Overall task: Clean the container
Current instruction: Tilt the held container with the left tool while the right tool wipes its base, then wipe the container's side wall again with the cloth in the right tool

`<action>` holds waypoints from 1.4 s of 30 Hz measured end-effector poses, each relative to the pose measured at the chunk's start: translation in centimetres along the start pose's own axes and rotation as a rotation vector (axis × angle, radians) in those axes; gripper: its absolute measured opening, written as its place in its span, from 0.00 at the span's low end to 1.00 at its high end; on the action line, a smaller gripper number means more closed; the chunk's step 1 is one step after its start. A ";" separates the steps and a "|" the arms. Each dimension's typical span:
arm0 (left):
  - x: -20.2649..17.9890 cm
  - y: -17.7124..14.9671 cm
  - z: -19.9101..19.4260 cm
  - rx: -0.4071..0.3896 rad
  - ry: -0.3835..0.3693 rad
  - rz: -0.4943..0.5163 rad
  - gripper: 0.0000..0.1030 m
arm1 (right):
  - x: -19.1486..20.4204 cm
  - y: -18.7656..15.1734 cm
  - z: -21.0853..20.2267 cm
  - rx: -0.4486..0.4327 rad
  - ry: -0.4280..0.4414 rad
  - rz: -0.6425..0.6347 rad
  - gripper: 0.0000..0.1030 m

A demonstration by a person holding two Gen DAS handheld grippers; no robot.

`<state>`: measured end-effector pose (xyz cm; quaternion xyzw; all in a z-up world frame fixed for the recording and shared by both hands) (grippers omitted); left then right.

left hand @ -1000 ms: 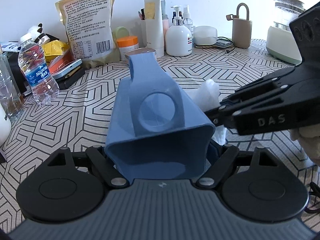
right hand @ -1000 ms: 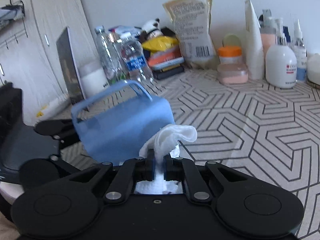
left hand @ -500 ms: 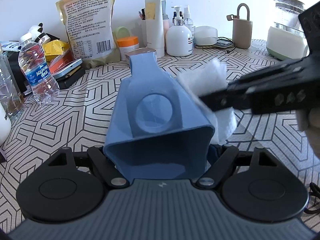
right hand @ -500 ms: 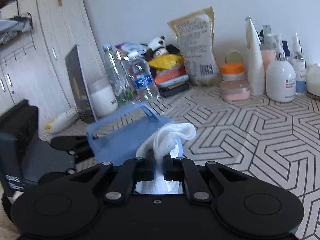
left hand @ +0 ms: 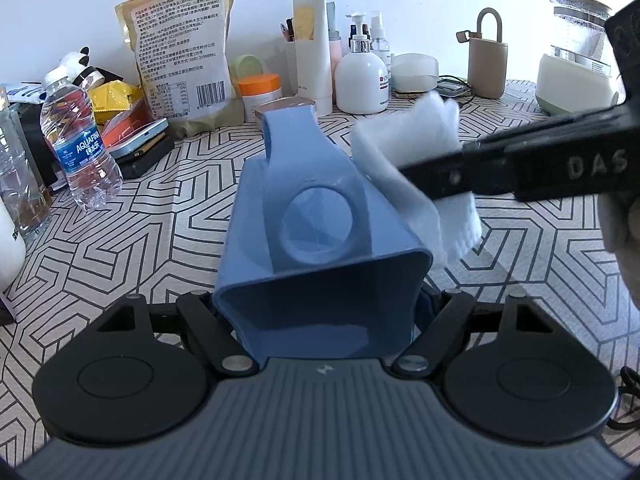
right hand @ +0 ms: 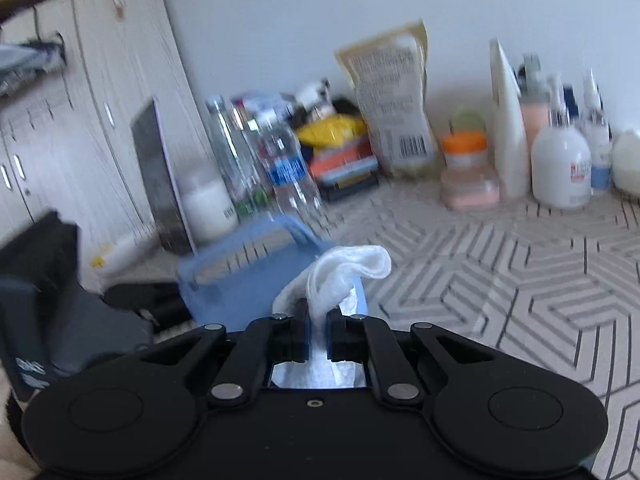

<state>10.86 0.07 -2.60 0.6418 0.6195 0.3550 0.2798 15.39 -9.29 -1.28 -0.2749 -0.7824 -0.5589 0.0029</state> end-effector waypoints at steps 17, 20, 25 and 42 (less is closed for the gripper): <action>0.0 0.0 0.0 0.001 -0.006 -0.005 0.76 | -0.1 -1.0 0.9 0.071 -0.042 -0.019 0.11; 0.1 -0.1 0.1 0.002 -0.009 -0.007 0.76 | 0.5 -0.4 0.0 0.027 -0.010 -0.030 0.11; 0.2 -0.1 0.1 0.003 -0.010 -0.010 0.76 | 0.7 0.0 -0.3 0.000 0.018 -0.024 0.11; 0.1 0.0 0.1 -0.002 -0.013 0.011 0.76 | 2.3 1.4 1.2 -0.046 0.049 -0.111 0.11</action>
Point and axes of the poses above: each gripper's, at about its wrist camera, not at the fingertips, and z roughly the way its jaws point, x to its left, y to its top, the point moved 6 cm from there along z, roughly the way its jaws point, and after that the axes turned 4 degrees about y, right-handed, at the moved point
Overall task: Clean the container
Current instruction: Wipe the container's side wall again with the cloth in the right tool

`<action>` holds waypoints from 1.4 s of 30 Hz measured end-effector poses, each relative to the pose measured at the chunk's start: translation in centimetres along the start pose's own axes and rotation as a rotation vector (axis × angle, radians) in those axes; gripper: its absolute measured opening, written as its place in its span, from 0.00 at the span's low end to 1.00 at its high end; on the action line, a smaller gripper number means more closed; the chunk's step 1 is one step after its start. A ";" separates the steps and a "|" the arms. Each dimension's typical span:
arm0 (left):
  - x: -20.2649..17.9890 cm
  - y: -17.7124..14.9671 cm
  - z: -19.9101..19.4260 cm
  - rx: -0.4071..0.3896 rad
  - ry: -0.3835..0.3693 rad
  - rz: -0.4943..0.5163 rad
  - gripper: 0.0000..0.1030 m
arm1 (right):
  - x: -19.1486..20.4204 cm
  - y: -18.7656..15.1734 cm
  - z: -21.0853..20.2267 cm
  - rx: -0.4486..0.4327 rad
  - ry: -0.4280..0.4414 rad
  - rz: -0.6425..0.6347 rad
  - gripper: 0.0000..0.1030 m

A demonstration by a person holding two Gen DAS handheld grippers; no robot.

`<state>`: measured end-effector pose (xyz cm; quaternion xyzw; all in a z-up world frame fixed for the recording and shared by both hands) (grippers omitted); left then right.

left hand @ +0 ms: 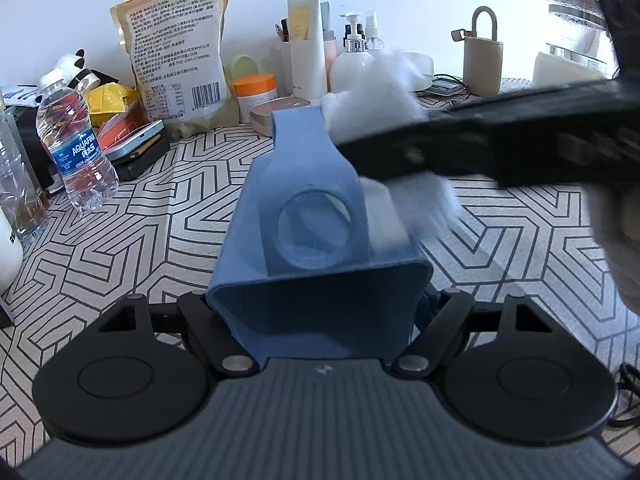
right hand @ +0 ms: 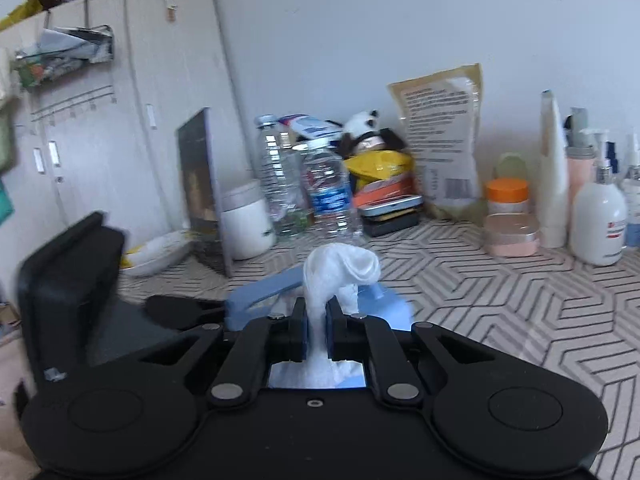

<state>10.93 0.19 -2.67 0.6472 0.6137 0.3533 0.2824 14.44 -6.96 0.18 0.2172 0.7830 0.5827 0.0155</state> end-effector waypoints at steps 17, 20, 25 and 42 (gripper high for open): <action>0.0 -0.1 -0.1 0.005 -0.012 -0.021 0.76 | 0.5 0.0 0.8 0.024 0.146 0.042 0.09; 0.0 0.0 -0.1 0.005 -0.016 -0.020 0.76 | 0.4 0.2 1.1 0.020 0.091 0.010 0.09; 0.1 -0.1 -0.1 0.005 -0.028 -0.024 0.76 | -0.3 0.2 0.8 0.000 -0.019 -0.032 0.07; 0.2 -0.1 0.1 0.008 -0.029 -0.019 0.76 | -1.1 -0.8 -1.5 -0.033 0.063 0.110 0.07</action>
Point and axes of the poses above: each gripper's, at about its wrist camera, not at the fingertips, and z roughly the way its jaws point, x to its left, y to its top, the point moved 6 cm from there along z, roughly the way its jaws point, and after that the axes turned 4 degrees about y, right-handed, at the moved point
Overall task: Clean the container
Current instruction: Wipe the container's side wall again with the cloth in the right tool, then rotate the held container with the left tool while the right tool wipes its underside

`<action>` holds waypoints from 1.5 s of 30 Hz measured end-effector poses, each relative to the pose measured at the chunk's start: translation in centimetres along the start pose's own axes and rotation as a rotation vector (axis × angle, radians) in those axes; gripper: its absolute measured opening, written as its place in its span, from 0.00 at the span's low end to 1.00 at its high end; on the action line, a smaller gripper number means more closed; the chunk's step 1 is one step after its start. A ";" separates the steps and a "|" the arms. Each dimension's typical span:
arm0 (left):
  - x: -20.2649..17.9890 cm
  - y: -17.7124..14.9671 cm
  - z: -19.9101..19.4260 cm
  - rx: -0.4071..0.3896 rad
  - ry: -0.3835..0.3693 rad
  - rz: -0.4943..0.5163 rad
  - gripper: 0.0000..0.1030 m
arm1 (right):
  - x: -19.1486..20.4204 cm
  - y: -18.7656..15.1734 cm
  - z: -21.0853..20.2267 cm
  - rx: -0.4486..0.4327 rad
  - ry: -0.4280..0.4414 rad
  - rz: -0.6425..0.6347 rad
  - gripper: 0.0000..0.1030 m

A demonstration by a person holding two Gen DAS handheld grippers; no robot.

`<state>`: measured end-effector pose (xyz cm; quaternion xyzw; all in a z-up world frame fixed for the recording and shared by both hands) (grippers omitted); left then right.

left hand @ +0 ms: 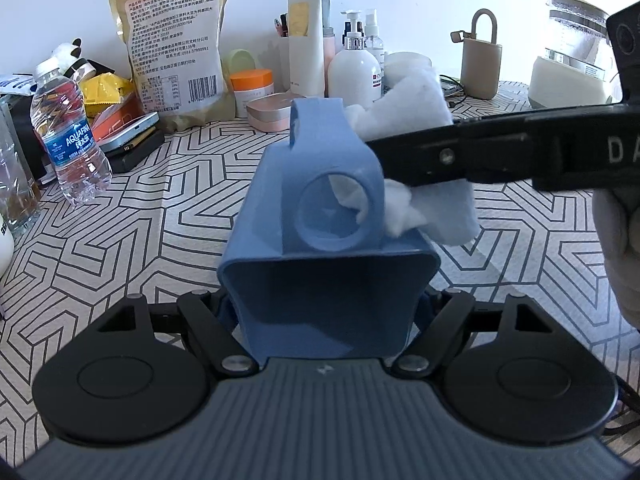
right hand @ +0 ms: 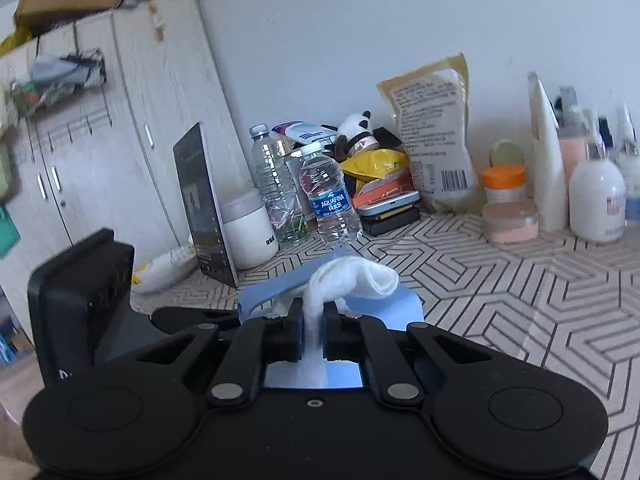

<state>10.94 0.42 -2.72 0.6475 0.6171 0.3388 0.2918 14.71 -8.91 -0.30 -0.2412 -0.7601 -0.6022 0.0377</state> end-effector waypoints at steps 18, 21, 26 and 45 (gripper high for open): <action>-0.1 -0.2 -0.3 -0.011 0.002 0.018 0.76 | -0.4 0.0 -0.4 0.010 -0.149 -0.027 0.09; 0.0 -0.2 -0.2 -0.008 -0.003 0.014 0.76 | -0.3 -0.1 -0.5 0.011 -0.158 -0.040 0.11; 0.1 -0.3 -0.3 -0.009 0.001 0.015 0.76 | -0.6 -0.3 -0.8 0.023 -0.195 -0.052 0.11; 0.9 -0.1 0.0 -0.006 0.021 0.001 0.78 | -0.5 -1.1 0.2 0.077 -0.177 -0.050 0.11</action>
Point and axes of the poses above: each gripper's, at about its wrist camera, not at the fingertips, and z roughly the way its jaws point, x to its left, y to its top, the point moved 6 cm from there along z, roughly the way its jaws point, and after that the axes turned 4 degrees about y, right-handed, at the moved point
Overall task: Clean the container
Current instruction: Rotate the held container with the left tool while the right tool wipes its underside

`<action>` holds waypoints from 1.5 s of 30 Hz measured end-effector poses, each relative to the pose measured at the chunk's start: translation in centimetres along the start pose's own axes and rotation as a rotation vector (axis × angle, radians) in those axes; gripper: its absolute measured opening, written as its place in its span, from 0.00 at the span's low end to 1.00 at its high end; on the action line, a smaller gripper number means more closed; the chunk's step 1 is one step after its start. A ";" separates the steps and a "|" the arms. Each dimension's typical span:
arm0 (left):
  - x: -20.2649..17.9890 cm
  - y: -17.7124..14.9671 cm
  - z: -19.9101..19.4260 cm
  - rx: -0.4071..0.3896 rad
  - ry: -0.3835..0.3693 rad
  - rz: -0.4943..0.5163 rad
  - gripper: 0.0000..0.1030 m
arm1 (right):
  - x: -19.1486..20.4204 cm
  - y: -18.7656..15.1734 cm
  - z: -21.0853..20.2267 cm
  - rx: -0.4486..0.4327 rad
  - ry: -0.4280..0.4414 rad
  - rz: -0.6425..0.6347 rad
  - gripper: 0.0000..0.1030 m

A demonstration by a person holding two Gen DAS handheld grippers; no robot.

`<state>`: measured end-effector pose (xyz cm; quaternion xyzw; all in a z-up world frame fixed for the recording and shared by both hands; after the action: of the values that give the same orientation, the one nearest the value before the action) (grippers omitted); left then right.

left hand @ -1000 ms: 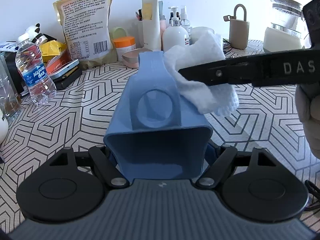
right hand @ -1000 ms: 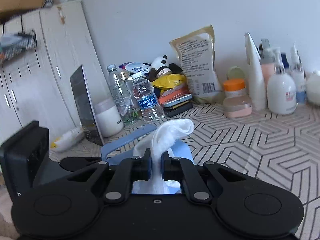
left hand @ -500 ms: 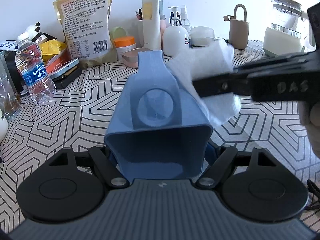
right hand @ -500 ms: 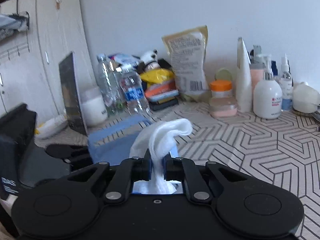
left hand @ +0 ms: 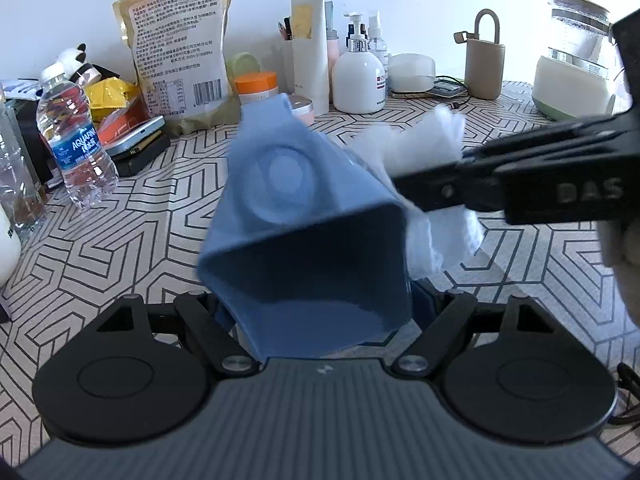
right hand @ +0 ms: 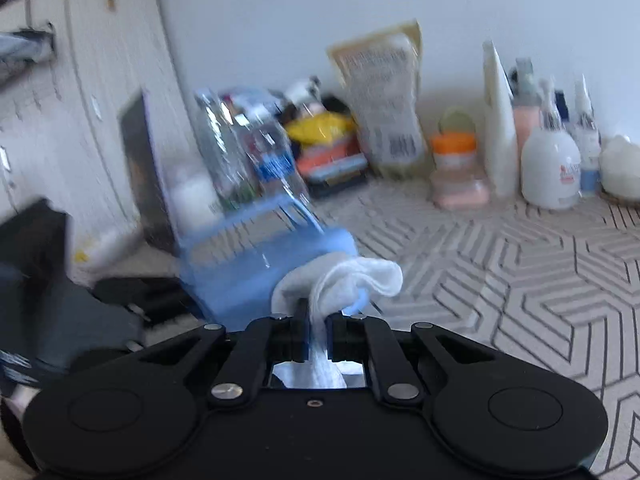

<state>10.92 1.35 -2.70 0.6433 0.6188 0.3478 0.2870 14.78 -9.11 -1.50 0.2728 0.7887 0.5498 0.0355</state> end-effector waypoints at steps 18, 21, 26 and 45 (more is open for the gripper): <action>1.1 0.2 1.1 0.013 0.004 -0.035 0.79 | 1.5 0.0 0.2 0.021 -0.031 -0.073 0.10; 1.0 0.1 0.9 0.015 0.013 -0.045 0.79 | 1.7 -0.6 1.3 0.073 -0.076 -0.112 0.10; 0.8 -0.1 0.8 0.012 0.019 -0.034 0.79 | 0.0 -1.6 2.5 0.142 -0.065 -0.025 0.10; 0.5 -0.3 0.6 0.016 0.018 -0.032 0.83 | 0.0 -1.7 2.6 0.131 -0.038 0.023 0.11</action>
<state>11.23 1.91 -3.24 0.6323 0.6345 0.3439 0.2816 15.00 -7.33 -3.97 0.2940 0.8190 0.4921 0.0261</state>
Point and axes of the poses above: each gripper's, at about its wrist camera, not at the fingertips, and z roughly the way its jaws point, x to its left, y to its top, the point moved 6 cm from there along z, roughly the way its jaws point, and after that the axes turned 4 degrees about y, right-handed, at the moved point
